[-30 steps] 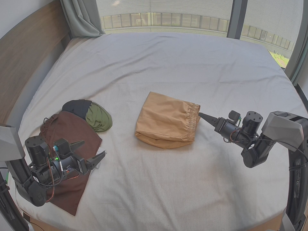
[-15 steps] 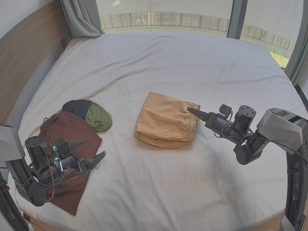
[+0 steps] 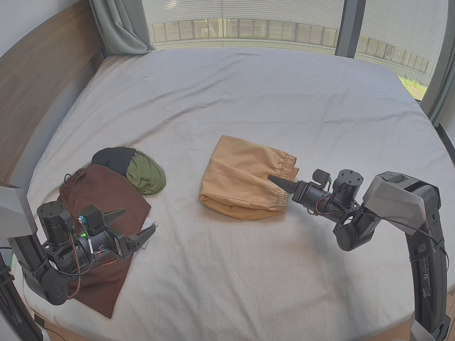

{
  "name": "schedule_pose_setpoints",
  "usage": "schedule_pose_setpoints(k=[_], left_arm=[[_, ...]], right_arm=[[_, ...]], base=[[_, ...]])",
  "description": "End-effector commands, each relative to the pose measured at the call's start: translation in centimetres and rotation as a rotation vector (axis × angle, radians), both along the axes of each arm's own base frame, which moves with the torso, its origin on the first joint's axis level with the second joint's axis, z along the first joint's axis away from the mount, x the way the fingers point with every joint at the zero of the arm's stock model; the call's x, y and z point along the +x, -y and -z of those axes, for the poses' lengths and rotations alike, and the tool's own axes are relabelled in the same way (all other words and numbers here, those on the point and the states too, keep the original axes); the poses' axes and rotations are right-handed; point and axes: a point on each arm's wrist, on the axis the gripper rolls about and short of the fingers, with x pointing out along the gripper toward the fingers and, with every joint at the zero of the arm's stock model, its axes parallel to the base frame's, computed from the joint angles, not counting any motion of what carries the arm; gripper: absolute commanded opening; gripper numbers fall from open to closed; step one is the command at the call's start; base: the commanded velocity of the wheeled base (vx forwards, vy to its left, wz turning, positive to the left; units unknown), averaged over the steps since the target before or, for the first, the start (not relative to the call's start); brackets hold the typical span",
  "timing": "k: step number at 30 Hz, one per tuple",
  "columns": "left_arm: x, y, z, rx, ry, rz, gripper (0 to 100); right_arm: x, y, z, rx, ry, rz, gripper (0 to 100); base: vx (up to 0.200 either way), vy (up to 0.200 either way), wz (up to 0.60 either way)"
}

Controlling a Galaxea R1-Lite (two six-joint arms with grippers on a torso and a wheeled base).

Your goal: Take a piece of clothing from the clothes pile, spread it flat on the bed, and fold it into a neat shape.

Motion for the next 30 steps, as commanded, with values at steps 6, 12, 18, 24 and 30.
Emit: schedule_pose_setpoints(k=[6, 12, 18, 24, 30], left_arm=[[0.0, 0.0, 0.3, 0.000, -0.013, 0.004, 100], [0.0, 0.2, 0.3, 0.000, -0.015, 0.011, 100], [-0.4, 1.3, 0.2, -0.011, -0.020, 0.051, 100], [-1.3, 2.5, -0.4, -0.005, 0.004, 0.105, 100], [-3.4, 3.7, -2.6, -0.017, 0.074, 0.166, 100]], right_arm=[[0.0, -0.2, 2.1, -0.022, -0.021, -0.004, 100], [-1.0, -0.3, -1.6, -0.006, 0.039, 0.004, 100], [-3.3, 0.2, -7.2, 0.006, 0.131, 0.004, 100], [-9.0, 1.1, -11.0, -0.092, 0.207, 0.008, 100], [-15.0, 2.7, -11.7, -0.345, 0.359, 0.105, 100]], base=[[0.000, 0.000, 0.00], [0.000, 0.000, 0.00], [0.000, 0.000, 0.00], [0.000, 0.000, 0.00], [0.000, 0.000, 0.00]])
